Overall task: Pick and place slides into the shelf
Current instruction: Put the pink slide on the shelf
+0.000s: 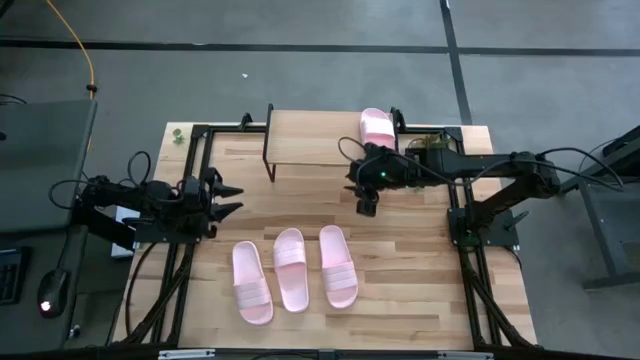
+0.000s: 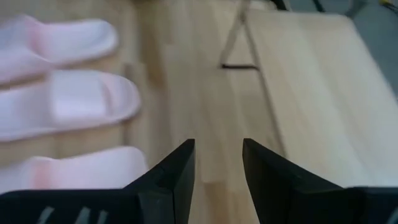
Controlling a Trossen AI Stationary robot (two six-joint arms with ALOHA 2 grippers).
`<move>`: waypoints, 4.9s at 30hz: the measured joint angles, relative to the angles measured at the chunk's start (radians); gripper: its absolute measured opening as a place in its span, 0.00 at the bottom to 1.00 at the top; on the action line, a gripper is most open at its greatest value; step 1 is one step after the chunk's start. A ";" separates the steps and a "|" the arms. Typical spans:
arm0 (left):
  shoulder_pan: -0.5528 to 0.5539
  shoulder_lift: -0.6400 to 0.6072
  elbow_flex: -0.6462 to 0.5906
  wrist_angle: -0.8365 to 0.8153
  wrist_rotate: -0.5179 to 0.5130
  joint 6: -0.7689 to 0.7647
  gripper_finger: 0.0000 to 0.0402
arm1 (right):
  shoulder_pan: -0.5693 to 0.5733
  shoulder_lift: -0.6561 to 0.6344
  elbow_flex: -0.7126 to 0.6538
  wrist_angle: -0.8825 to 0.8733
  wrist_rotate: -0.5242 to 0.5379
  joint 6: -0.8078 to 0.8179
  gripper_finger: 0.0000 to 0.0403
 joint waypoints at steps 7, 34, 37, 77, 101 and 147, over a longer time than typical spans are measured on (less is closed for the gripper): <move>0.000 0.000 0.000 -0.051 0.129 -0.135 0.42 | 0.038 0.000 -0.001 0.034 -0.047 0.047 0.31; 0.000 0.216 -0.002 0.017 0.340 -0.281 0.42 | 0.281 0.181 -0.010 0.133 0.114 0.146 0.31; 0.000 0.270 -0.002 0.018 0.367 -0.307 0.42 | 0.297 0.182 -0.010 0.128 0.116 0.145 0.31; 0.001 0.803 -0.002 0.280 0.356 -0.378 0.42 | 0.325 0.176 -0.010 0.130 0.165 0.120 0.31; 0.072 1.044 -0.001 0.489 0.397 -0.446 0.42 | 0.326 0.176 -0.010 0.131 0.145 0.154 0.31; 0.138 1.445 0.163 0.553 0.671 -0.401 0.42 | 0.326 0.176 -0.010 0.131 0.145 0.139 0.31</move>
